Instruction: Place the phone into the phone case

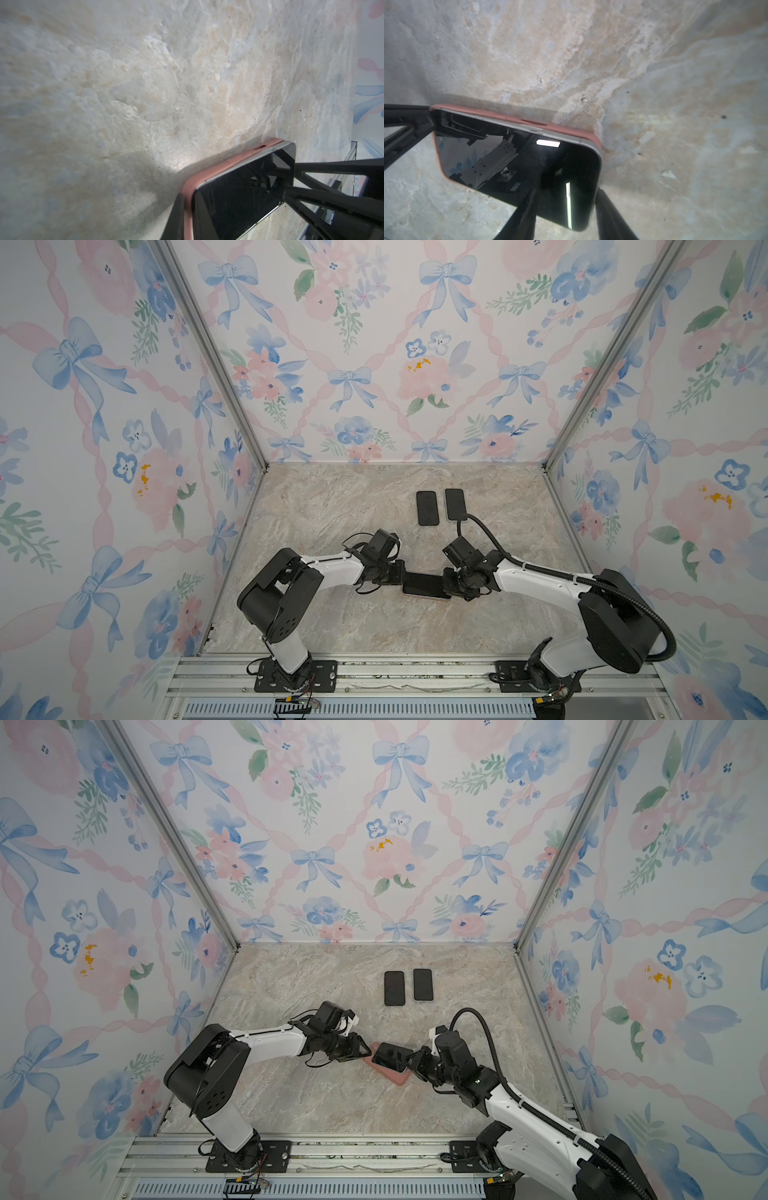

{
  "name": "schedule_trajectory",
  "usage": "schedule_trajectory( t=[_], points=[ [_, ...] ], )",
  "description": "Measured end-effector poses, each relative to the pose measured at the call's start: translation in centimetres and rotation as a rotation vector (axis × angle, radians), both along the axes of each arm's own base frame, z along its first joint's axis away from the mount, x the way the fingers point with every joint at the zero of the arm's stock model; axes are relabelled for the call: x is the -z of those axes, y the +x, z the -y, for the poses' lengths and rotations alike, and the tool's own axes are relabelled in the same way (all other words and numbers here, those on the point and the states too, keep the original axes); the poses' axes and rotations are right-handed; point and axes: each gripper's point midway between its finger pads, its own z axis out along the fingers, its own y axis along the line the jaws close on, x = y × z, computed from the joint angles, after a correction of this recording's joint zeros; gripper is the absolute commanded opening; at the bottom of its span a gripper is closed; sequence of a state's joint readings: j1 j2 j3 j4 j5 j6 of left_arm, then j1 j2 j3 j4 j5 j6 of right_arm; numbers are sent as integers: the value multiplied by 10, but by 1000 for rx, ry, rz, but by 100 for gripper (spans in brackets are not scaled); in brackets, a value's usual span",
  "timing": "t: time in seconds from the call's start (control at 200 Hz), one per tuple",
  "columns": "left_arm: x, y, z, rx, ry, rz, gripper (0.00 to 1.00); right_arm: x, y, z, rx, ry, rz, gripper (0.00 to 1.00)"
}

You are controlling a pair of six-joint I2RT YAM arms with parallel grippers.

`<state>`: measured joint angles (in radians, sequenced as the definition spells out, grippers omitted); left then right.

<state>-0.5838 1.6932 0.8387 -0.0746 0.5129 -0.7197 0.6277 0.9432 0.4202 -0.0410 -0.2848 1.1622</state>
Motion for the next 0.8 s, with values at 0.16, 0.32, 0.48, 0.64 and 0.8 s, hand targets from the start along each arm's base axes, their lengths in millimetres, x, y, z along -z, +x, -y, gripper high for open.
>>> schedule_trajectory(
  t=[0.16, 0.32, 0.48, 0.64, 0.8],
  points=[
    [-6, 2, 1, -8, -16, 16, 43, 13, -6, 1, -1, 3, -36, 0],
    [-4, 4, 4, -4, -22, 18, 44, 16, -6, 1, 4, 14, -40, 0],
    [7, 5, 3, -3, -12, -3, 44, 20, -4, 0, 6, 17, -45, 0],
    [7, 9, 0, -15, -15, 1, 44, 23, 1, -6, 0, 31, -49, 0],
    [8, 11, -4, -19, -20, 0, 44, 29, 7, -14, -15, 49, -53, 0]
  ],
)
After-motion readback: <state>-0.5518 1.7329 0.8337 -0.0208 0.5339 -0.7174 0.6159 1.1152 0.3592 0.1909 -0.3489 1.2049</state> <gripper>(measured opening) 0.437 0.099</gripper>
